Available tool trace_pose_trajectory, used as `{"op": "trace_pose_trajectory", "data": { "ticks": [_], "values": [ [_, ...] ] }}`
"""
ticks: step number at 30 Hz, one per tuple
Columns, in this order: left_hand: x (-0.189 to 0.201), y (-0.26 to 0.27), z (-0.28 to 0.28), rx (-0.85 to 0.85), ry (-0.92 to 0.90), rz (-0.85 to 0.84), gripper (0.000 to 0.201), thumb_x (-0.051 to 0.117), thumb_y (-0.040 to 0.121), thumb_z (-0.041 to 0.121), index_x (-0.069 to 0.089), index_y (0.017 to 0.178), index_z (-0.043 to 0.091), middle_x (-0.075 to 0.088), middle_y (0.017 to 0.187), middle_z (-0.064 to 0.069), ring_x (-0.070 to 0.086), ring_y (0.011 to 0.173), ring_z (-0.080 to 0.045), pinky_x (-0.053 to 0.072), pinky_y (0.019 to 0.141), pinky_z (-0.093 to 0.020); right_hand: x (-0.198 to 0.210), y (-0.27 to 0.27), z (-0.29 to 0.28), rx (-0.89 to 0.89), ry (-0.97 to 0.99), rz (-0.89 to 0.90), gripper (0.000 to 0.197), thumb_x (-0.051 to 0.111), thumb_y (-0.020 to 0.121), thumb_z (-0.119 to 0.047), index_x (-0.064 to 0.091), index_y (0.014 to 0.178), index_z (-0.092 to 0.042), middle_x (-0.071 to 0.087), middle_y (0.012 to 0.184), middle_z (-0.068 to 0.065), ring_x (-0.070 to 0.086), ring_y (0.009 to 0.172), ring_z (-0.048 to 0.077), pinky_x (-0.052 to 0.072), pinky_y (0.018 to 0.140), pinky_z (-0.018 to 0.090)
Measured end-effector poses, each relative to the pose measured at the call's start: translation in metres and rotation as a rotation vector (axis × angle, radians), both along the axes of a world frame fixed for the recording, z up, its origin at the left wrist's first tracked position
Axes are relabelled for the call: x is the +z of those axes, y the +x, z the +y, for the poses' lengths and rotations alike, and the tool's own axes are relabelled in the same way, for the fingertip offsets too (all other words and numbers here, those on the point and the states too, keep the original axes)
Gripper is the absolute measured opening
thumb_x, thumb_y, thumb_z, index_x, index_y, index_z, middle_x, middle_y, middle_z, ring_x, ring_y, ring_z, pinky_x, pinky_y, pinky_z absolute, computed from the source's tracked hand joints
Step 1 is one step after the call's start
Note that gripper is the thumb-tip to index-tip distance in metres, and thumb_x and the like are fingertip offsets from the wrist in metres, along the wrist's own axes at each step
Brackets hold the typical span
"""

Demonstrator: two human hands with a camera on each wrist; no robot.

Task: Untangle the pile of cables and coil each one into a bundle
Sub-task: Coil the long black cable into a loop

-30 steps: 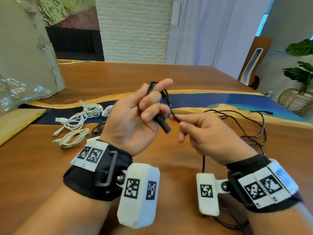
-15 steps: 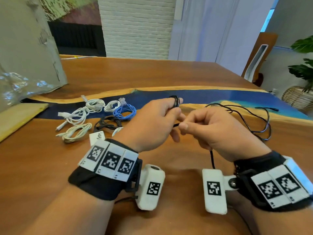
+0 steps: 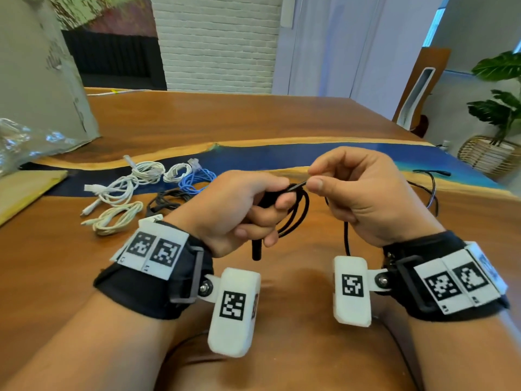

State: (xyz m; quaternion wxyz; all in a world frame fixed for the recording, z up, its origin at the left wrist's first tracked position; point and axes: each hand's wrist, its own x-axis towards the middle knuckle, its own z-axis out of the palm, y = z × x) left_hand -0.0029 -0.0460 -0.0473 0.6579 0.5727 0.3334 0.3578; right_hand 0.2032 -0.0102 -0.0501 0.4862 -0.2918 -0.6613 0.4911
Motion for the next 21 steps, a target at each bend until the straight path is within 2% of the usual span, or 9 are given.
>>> {"op": "trace_pose_trajectory", "data": {
  "ticks": [4, 6, 8, 10, 12, 14, 17, 19, 21],
  "values": [
    [-0.003, 0.009, 0.001, 0.006, -0.078, -0.282, 0.038, 0.033, 0.106, 0.029, 0.059, 0.085, 0.009, 0.021, 0.052, 0.008, 0.013, 0.037, -0.010, 0.038, 0.051, -0.026, -0.002, -0.008, 0.001, -0.095, 0.013, 0.021, 0.010, 0.072, 0.087, -0.019, 0.074, 0.092, -0.011, 0.058, 0.067, 0.005, 0.035, 0.043, 0.012, 0.023, 0.038, 0.025],
    [-0.003, 0.013, 0.003, 0.028, -0.087, -0.452, 0.037, 0.034, 0.105, 0.027, 0.063, 0.098, 0.005, 0.024, 0.055, 0.008, 0.016, 0.039, -0.008, 0.041, 0.052, -0.025, -0.006, -0.012, 0.002, -0.110, -0.023, -0.012, 0.016, 0.062, 0.099, -0.016, 0.075, 0.109, -0.013, 0.057, 0.066, 0.003, 0.040, 0.044, 0.013, 0.033, 0.037, 0.024],
    [-0.004, 0.015, 0.005, 0.045, -0.119, -0.618, 0.038, 0.032, 0.106, 0.027, 0.062, 0.105, 0.003, 0.024, 0.057, 0.007, 0.019, 0.040, -0.008, 0.044, 0.054, -0.025, -0.010, -0.017, 0.002, -0.063, -0.063, -0.089, 0.030, 0.050, 0.107, -0.012, 0.068, 0.130, -0.020, 0.057, 0.067, 0.005, 0.043, 0.045, 0.015, 0.041, 0.038, 0.026],
    [-0.004, 0.016, 0.006, 0.063, -0.152, -0.736, 0.040, 0.030, 0.108, 0.029, 0.061, 0.106, 0.004, 0.026, 0.056, 0.007, 0.022, 0.040, -0.008, 0.046, 0.057, -0.024, -0.011, -0.021, 0.000, -0.021, -0.058, -0.178, 0.041, 0.042, 0.109, -0.010, 0.059, 0.141, -0.030, 0.058, 0.071, 0.008, 0.044, 0.044, 0.019, 0.045, 0.040, 0.030],
    [-0.005, 0.015, 0.007, 0.064, -0.170, -0.825, 0.042, 0.029, 0.109, 0.030, 0.062, 0.108, 0.004, 0.029, 0.056, 0.006, 0.026, 0.040, -0.009, 0.050, 0.061, -0.024, -0.011, -0.023, -0.001, -0.005, -0.015, -0.284, 0.051, 0.038, 0.110, -0.008, 0.051, 0.146, -0.041, 0.061, 0.077, 0.011, 0.046, 0.045, 0.023, 0.049, 0.043, 0.033],
    [-0.004, 0.013, 0.006, 0.052, -0.165, -0.906, 0.043, 0.027, 0.110, 0.030, 0.060, 0.114, 0.002, 0.032, 0.057, 0.005, 0.041, 0.041, -0.009, 0.054, 0.069, -0.025, -0.011, -0.024, -0.004, 0.034, 0.009, -0.411, 0.061, 0.037, 0.110, -0.007, 0.039, 0.150, -0.051, 0.063, 0.081, 0.012, 0.050, 0.047, 0.028, 0.051, 0.045, 0.035],
    [0.002, 0.011, 0.007, 0.196, -0.096, -0.980, 0.042, 0.030, 0.111, 0.027, 0.054, 0.128, -0.003, 0.038, 0.059, 0.006, 0.052, 0.049, -0.008, 0.058, 0.082, -0.028, -0.013, -0.029, -0.010, 0.115, -0.004, -0.617, 0.067, 0.036, 0.108, -0.008, 0.027, 0.149, -0.060, 0.068, 0.086, 0.011, 0.057, 0.051, 0.029, 0.057, 0.048, 0.043],
    [0.005, 0.010, 0.009, 0.339, -0.050, -0.973, 0.040, 0.033, 0.110, 0.025, 0.053, 0.129, -0.004, 0.041, 0.061, 0.006, 0.058, 0.055, -0.007, 0.058, 0.089, -0.029, -0.014, -0.033, -0.017, 0.173, -0.052, -0.675, 0.057, 0.036, 0.108, -0.009, 0.034, 0.150, -0.048, 0.067, 0.080, 0.006, 0.056, 0.048, 0.024, 0.058, 0.047, 0.043],
    [0.005, 0.008, 0.012, 0.456, -0.013, -0.919, 0.034, 0.034, 0.111, 0.022, 0.053, 0.126, -0.002, 0.045, 0.064, 0.004, 0.067, 0.066, -0.011, 0.056, 0.094, -0.032, -0.013, -0.037, -0.023, 0.263, -0.084, -0.692, 0.036, 0.040, 0.109, -0.014, 0.051, 0.139, -0.029, 0.061, 0.072, 0.005, 0.052, 0.045, 0.019, 0.054, 0.047, 0.036]
  ]
}}
